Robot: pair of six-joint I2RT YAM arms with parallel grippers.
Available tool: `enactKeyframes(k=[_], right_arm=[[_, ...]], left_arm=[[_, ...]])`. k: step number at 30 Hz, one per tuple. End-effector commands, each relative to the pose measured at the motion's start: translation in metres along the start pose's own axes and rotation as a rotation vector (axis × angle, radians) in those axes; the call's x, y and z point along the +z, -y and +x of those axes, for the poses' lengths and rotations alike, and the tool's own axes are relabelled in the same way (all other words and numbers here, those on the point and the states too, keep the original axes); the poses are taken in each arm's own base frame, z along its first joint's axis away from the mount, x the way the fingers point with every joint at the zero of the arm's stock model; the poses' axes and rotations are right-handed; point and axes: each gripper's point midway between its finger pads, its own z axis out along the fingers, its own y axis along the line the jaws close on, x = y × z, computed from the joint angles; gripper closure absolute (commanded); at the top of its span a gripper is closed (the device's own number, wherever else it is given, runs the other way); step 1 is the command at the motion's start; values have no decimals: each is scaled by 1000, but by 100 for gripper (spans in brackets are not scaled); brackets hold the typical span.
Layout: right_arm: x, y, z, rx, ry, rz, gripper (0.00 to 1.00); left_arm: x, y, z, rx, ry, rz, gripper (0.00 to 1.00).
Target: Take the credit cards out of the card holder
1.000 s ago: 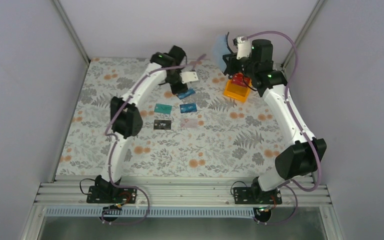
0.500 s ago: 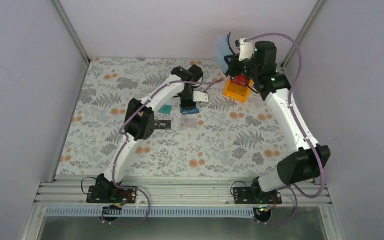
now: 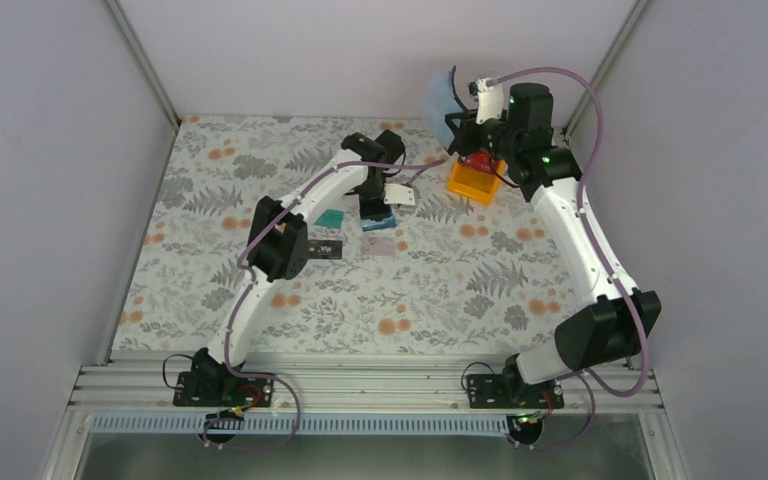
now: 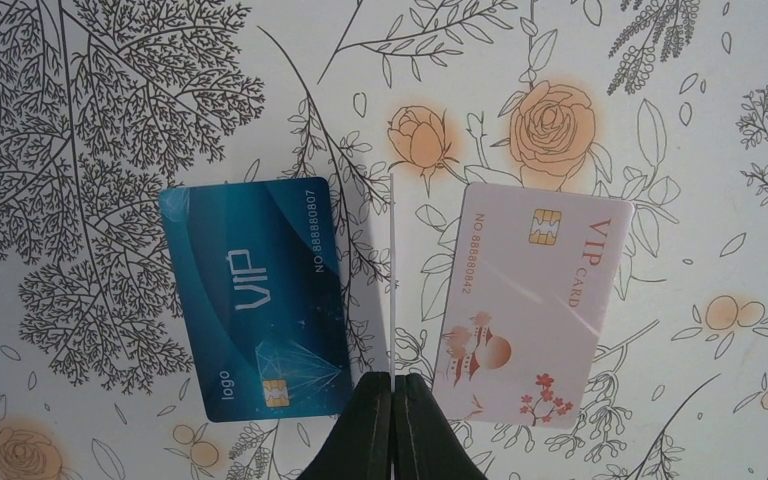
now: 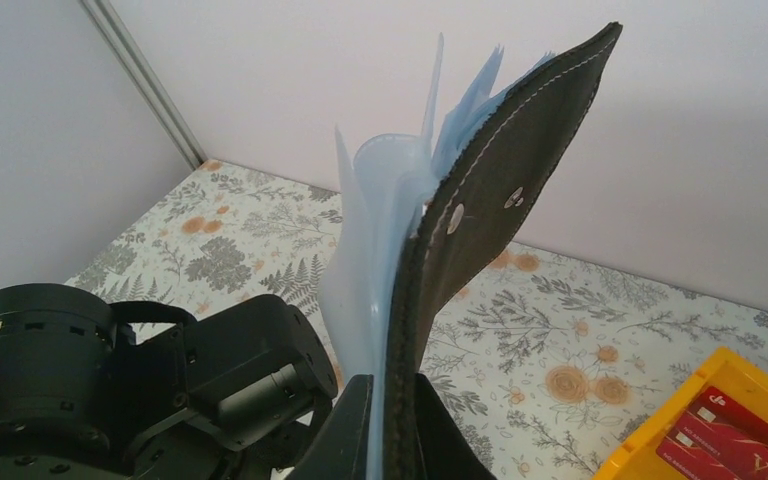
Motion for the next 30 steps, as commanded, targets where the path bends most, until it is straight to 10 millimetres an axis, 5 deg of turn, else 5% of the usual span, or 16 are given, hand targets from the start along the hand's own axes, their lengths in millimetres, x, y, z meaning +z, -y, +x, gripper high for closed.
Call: enactKeyframes(k=[1, 15, 21, 30], right_arm=[[-16, -9, -18, -39, 68, -25, 94], [-21, -21, -22, -50, 80, -81, 91], [-19, -24, -20, -49, 70, -104, 90], [-15, -22, -14, -44, 52, -103, 94]], left_arm=[[9, -1, 7, 22, -42, 0, 96], [24, -11, 0, 22, -38, -16, 94], [18, -30, -6, 20, -31, -106, 77], [-1, -46, -20, 33, 32, -186, 66]])
